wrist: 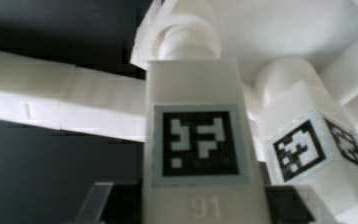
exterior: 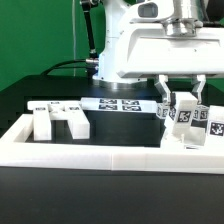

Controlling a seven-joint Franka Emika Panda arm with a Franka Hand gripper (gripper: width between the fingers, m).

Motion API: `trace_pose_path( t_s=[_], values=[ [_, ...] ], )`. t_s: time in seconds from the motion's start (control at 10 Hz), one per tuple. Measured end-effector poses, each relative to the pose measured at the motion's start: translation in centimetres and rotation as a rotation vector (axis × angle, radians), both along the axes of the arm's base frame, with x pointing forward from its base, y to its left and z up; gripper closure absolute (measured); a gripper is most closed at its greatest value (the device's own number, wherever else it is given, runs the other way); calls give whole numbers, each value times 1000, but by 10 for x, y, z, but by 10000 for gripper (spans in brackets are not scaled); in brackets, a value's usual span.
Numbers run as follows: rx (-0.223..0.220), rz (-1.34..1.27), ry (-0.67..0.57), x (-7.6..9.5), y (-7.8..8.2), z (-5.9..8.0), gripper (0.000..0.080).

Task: Assemble chair

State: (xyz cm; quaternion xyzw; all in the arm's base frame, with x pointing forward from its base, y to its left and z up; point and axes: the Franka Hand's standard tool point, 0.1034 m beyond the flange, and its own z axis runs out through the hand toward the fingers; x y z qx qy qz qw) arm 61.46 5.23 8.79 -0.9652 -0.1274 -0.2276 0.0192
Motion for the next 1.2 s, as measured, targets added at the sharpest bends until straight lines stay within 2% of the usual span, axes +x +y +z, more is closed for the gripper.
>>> trace_pose_path(
  t_s=[0.4,0.8,1.2],
  values=[
    [-7,-9,-51,4,-3,-2,507],
    [-18,-28,-157,9,-7,-4,507],
    [-17,-29,-153,10,-5,-8,495]
  ],
)
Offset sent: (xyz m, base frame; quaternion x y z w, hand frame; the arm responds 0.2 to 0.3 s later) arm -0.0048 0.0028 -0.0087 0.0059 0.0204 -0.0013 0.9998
